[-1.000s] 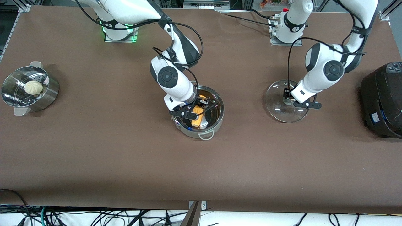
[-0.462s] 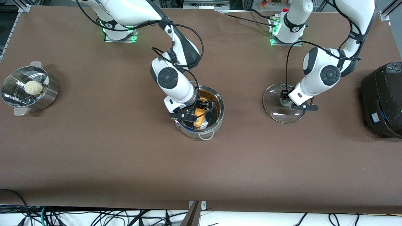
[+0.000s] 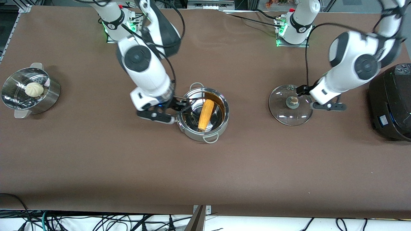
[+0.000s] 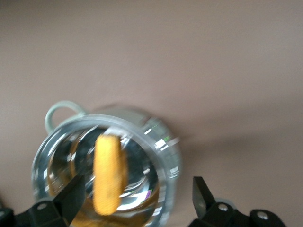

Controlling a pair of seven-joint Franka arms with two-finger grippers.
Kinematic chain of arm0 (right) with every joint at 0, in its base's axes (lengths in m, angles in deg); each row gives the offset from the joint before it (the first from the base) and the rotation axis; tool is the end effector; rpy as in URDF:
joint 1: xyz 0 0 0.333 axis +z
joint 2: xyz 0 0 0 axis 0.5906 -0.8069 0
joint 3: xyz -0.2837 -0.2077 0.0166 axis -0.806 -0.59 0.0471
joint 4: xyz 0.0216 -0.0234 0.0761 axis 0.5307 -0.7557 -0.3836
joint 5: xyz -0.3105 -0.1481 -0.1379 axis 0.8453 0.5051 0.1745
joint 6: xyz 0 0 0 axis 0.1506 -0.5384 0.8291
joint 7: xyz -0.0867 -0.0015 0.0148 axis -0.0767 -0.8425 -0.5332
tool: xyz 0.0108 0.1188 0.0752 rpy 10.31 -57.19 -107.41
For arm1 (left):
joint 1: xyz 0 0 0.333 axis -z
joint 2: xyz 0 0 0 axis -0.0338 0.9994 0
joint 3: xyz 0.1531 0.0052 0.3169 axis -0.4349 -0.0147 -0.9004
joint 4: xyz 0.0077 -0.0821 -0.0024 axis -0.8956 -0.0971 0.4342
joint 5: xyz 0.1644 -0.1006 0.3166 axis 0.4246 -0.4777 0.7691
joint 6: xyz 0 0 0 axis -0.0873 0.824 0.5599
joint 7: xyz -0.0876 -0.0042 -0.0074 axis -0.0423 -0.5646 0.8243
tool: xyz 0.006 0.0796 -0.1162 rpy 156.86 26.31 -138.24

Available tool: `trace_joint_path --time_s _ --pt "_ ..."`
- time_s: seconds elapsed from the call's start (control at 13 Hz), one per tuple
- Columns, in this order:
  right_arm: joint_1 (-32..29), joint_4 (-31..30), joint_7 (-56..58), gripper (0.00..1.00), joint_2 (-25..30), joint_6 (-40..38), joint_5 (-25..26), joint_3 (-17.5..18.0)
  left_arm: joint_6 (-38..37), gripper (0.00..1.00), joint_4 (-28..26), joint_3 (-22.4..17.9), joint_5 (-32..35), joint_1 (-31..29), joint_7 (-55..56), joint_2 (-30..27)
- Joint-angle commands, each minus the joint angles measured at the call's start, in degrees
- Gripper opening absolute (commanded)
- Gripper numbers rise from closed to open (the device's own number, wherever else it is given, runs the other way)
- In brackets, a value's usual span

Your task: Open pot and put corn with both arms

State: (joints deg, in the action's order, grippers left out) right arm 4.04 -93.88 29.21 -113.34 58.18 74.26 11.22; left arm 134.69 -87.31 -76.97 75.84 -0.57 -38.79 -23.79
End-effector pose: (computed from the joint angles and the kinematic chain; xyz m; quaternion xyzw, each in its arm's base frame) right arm 0.5961 0.3693 0.4663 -0.9903 0.1252 -0.0446 0.0409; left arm 0.5049 -0.0591 0.4240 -0.9945 0.0214 0.1027 0.0053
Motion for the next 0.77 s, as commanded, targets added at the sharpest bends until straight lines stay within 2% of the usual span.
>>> trace_joint_path --time_s 0.0,0.15,0.31,0.46,0.69 --pt "0.27 -1.32 3.52 1.00 5.72 -4.20 1.80 -6.71 -13.99 1.00 13.08 0.38 0.81 -1.10 -0.23 -0.69" --pt "0.19 -1.24 16.56 1.00 7.84 -8.93 0.49 -13.73 -20.68 1.00 20.65 0.20 1.08 -1.19 0.03 -0.86" --pt "0.19 -1.32 26.00 1.00 10.38 -12.72 -0.48 -19.63 -24.75 1.00 25.24 -0.15 1.60 -1.27 -0.05 -0.86" --pt "0.19 -1.24 31.56 1.00 11.62 -16.40 -0.74 -24.20 -24.85 1.00 26.22 -0.68 1.43 -1.36 -0.58 -0.86" --pt "0.01 -0.36 33.32 1.00 11.62 -22.91 -3.46 -30.89 -24.24 1.00 25.70 -0.68 0.82 -2.15 -0.58 -2.00"
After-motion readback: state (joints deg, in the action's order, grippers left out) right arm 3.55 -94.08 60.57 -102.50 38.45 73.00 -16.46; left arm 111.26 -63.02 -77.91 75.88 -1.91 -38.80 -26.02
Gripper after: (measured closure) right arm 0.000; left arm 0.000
